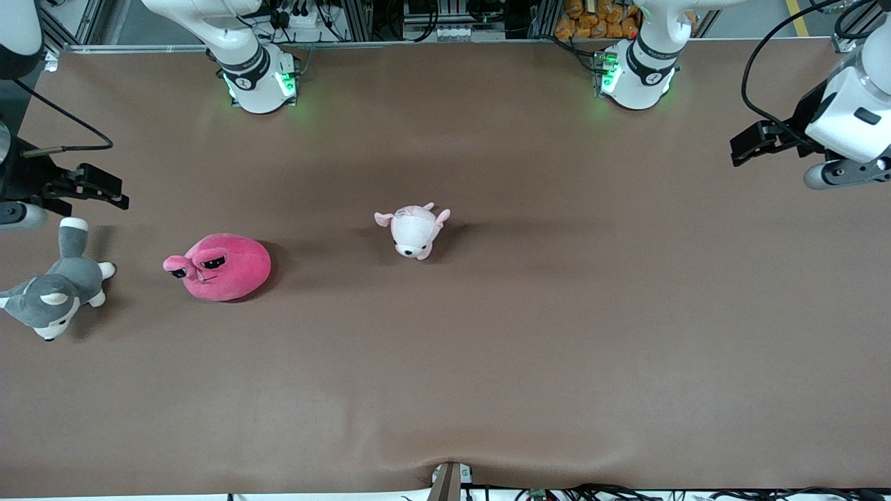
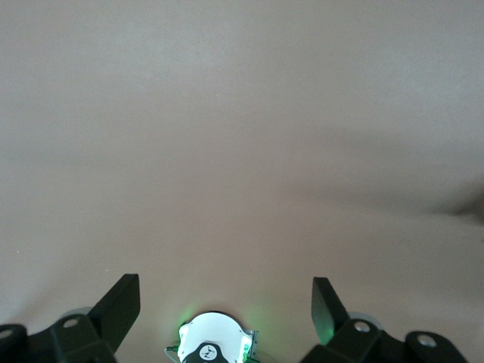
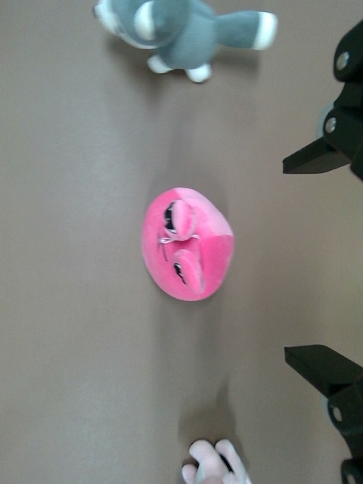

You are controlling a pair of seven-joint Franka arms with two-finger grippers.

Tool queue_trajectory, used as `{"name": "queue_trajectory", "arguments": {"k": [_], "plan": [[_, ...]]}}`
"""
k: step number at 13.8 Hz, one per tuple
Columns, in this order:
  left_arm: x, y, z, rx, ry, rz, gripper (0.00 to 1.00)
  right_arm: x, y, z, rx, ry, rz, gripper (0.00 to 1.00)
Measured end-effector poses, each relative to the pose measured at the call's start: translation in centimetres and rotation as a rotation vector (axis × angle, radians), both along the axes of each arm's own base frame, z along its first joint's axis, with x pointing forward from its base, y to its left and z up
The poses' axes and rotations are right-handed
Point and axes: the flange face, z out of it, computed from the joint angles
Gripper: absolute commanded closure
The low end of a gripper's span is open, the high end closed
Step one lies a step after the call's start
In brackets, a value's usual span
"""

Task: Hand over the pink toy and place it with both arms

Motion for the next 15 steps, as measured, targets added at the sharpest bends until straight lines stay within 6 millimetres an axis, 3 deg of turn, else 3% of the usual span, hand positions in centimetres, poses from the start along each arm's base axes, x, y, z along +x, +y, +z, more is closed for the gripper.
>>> {"name": "queue_trajectory", "arguments": {"k": [3, 10, 15], "plan": [[-0.2, 0.2, 0.2, 0.000, -0.007, -0.003, 0.00, -0.9, 0.3, 2.5, -0.004, 0.027, -0.054, 0.00], [-1.6, 0.7, -0.8, -0.036, -0.066, 0.011, 0.00, -1.7, 0.8, 2.6, 0.000, 0.049, -0.050, 0.00], [-1.4, 0.9, -1.3, -0.044, -0.083, 0.013, 0.00, -1.8, 0.9, 2.8, 0.000, 0.042, -0.050, 0.00]]}}
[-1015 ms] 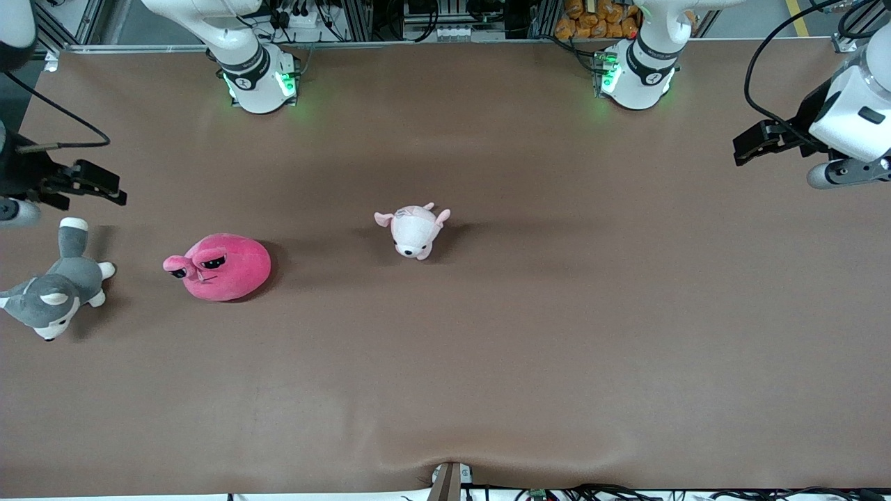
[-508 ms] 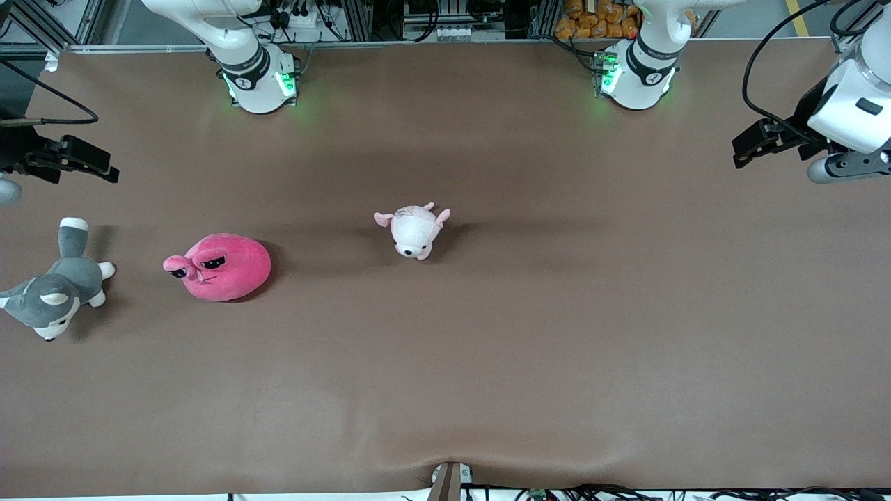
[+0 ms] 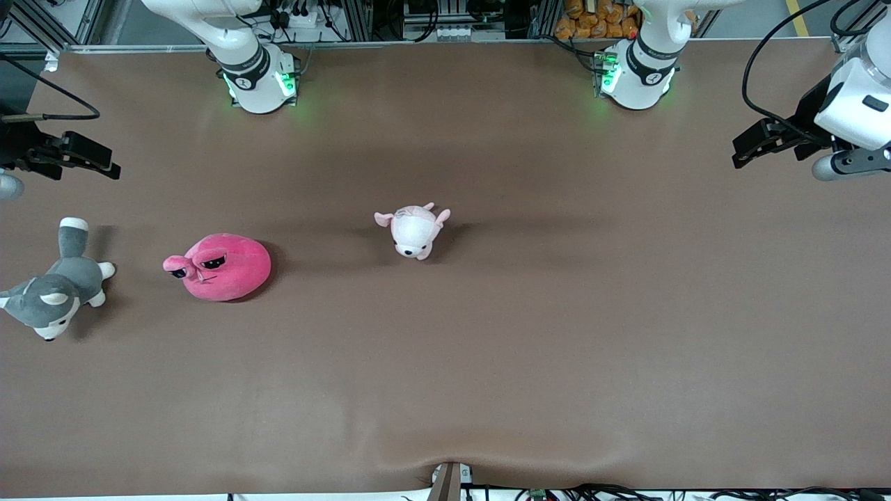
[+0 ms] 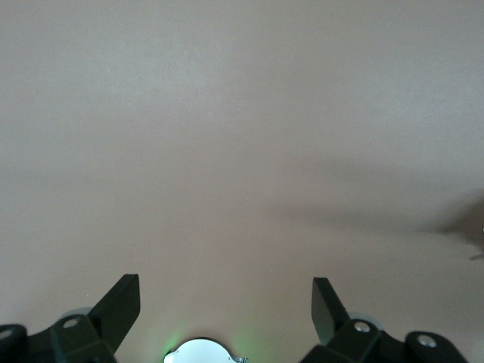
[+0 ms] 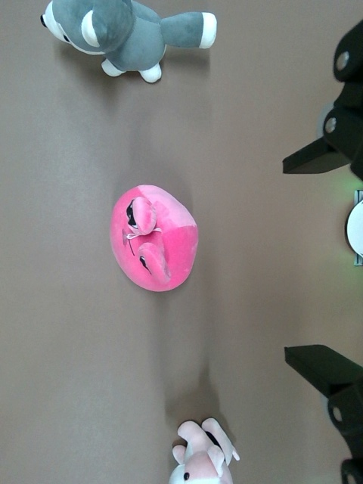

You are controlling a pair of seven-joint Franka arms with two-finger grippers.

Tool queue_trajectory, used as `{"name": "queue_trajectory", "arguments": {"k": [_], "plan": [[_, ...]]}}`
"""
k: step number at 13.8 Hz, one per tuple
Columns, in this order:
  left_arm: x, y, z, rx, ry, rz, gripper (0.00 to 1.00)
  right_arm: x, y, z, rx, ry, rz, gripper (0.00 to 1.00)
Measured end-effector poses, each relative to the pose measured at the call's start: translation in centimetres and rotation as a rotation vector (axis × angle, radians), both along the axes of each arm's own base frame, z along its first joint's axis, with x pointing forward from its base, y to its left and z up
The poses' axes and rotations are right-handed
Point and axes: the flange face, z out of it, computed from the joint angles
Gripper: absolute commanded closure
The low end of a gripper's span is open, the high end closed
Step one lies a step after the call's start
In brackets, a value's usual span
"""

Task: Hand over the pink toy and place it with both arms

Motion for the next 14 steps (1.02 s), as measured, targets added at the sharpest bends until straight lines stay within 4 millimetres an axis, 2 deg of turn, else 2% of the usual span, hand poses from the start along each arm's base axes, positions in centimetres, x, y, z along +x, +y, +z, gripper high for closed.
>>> {"name": "queue_trajectory", "arguments": {"k": [6, 14], "plan": [[0.2, 2.0, 0.2, -0.007, -0.008, -0.024, 0.00, 0.0, 0.5, 0.4, -0.001, -0.012, 0.002, 0.00], [0.1, 1.6, 0.3, -0.018, -0.008, -0.109, 0.00, -0.2, 0.0, 0.8, -0.001, -0.019, -0.013, 0.00]]}}
